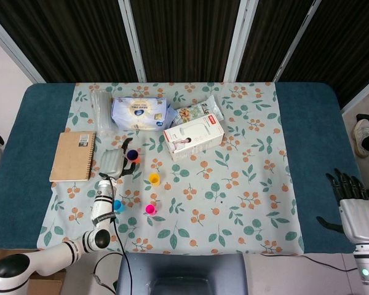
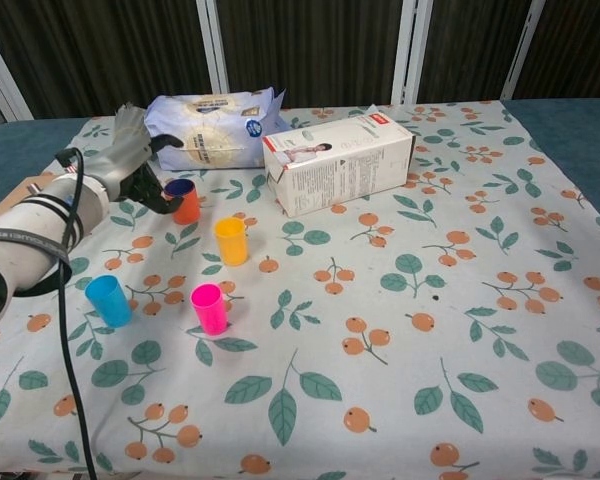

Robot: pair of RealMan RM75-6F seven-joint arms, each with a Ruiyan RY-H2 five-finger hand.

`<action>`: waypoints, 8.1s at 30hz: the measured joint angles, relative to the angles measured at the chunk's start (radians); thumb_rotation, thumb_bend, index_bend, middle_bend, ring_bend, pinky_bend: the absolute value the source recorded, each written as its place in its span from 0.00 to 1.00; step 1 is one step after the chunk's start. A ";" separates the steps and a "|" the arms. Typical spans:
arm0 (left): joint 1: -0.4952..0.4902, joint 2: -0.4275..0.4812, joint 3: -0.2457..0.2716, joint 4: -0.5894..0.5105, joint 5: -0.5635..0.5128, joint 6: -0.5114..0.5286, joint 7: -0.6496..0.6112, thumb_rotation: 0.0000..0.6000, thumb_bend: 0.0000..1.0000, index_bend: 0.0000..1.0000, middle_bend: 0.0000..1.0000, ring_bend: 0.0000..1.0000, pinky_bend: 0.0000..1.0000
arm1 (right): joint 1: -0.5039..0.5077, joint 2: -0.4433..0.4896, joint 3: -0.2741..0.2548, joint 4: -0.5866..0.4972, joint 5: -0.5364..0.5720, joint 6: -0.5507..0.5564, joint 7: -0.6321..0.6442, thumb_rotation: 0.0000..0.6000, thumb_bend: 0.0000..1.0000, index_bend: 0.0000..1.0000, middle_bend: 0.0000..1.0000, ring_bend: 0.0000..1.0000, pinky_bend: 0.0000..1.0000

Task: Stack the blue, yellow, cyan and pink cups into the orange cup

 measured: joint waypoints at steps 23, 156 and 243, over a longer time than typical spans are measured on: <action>0.131 0.187 0.181 -0.515 0.108 0.040 0.007 1.00 0.38 0.25 1.00 1.00 1.00 | -0.003 0.010 -0.021 -0.007 -0.045 0.004 0.026 1.00 0.20 0.00 0.00 0.00 0.00; 0.370 0.363 0.349 -0.618 0.297 0.201 -0.048 1.00 0.37 0.19 1.00 1.00 1.00 | 0.001 0.031 -0.054 -0.013 -0.093 -0.011 0.059 1.00 0.20 0.00 0.00 0.00 0.00; 0.060 0.058 -0.001 -0.131 0.089 0.035 -0.091 1.00 0.37 0.01 1.00 1.00 1.00 | -0.004 0.040 -0.036 -0.011 -0.060 -0.009 0.068 1.00 0.20 0.00 0.00 0.00 0.00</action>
